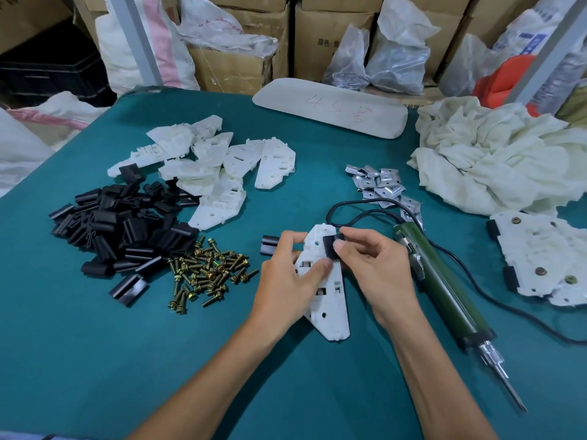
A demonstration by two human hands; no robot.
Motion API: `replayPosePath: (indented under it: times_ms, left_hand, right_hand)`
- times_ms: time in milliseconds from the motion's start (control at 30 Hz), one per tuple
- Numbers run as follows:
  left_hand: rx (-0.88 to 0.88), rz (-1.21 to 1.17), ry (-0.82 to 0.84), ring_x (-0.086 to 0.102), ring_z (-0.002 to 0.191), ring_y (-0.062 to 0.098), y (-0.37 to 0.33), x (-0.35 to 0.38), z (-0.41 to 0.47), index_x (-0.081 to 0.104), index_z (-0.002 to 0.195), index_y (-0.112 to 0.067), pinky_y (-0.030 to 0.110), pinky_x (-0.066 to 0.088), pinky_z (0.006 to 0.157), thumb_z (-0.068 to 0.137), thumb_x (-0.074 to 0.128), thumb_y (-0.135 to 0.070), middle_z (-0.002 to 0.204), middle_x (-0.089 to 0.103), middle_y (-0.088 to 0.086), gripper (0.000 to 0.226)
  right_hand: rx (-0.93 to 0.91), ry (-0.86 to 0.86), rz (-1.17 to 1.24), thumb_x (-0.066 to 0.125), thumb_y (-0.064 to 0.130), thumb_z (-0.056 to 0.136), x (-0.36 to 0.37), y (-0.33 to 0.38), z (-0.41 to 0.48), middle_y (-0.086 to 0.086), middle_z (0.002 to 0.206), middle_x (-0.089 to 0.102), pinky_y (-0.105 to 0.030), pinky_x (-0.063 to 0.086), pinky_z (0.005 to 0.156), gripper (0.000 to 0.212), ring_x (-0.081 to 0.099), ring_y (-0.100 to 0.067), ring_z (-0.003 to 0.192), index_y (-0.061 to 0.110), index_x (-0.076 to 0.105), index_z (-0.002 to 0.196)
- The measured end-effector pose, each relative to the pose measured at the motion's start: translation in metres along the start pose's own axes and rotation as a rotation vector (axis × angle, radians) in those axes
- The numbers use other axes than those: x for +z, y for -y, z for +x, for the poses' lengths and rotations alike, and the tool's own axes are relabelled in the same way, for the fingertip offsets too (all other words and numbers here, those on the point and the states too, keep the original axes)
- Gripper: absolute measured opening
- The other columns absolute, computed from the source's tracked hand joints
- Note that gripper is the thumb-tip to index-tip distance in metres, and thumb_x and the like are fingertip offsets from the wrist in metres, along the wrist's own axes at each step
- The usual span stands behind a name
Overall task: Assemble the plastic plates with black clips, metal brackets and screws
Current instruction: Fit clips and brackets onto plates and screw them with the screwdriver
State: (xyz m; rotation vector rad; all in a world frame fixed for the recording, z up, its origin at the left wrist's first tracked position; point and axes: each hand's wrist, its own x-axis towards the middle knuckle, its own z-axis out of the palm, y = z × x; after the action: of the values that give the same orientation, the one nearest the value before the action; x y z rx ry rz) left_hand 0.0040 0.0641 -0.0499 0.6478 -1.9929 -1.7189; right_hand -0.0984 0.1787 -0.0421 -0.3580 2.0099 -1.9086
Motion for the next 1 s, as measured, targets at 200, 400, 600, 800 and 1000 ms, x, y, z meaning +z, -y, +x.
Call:
replayPosePath:
  times_ms: [200,400,600,800,1000]
  left_hand:
    - [0.013,-0.119,-0.021,0.073,0.08,0.007,-0.002,0.0,-0.002,0.055,0.11,-0.038,0.016,0.053,0.062,0.088,0.077,-0.025,0.091,0.076,-0.012,0.034]
    - [-0.005,-0.228,0.033,0.075,0.081,0.017,-0.002,-0.002,-0.001,0.056,0.111,-0.037,0.03,0.06,0.068,0.086,0.077,-0.024,0.093,0.077,-0.005,0.035]
    - [0.042,-0.038,-0.04,0.073,0.076,0.008,0.001,0.005,-0.003,0.052,0.104,-0.045,0.02,0.055,0.063,0.089,0.074,-0.03,0.087,0.076,-0.013,0.031]
    - [0.068,0.067,-0.086,0.071,0.072,0.005,0.006,0.008,-0.004,0.051,0.107,-0.044,0.033,0.058,0.063,0.089,0.071,-0.037,0.082,0.074,-0.015,0.028]
    - [0.056,0.031,-0.04,0.072,0.078,0.006,0.007,0.005,-0.002,0.05,0.11,-0.044,0.038,0.06,0.068,0.09,0.072,-0.037,0.087,0.074,-0.015,0.03]
  right_hand:
    - [0.153,0.068,0.212,0.067,0.009,0.098,0.002,0.004,0.002,-0.005,0.099,0.08,-0.026,0.06,0.074,0.016,0.077,-0.017,0.091,0.014,0.074,0.11]
    - [0.274,0.26,0.397,0.053,0.005,0.104,-0.005,0.011,0.002,-0.015,0.109,0.077,-0.027,0.061,0.072,0.028,0.076,-0.02,0.092,0.009,0.08,0.102]
    - [0.102,-0.007,0.149,0.064,0.009,0.099,0.008,-0.001,-0.002,-0.003,0.096,0.08,-0.029,0.061,0.078,0.016,0.074,-0.014,0.086,0.017,0.076,0.107]
    - [-0.121,-0.117,-0.167,0.071,0.032,0.089,0.011,-0.007,-0.008,0.021,0.097,0.077,-0.034,0.059,0.09,0.014,0.072,0.0,0.094,0.042,0.073,0.1]
    - [-0.049,-0.092,-0.083,0.072,0.037,0.081,0.016,-0.002,-0.007,0.011,0.094,0.078,-0.046,0.06,0.092,0.018,0.075,-0.01,0.093,0.035,0.075,0.099]
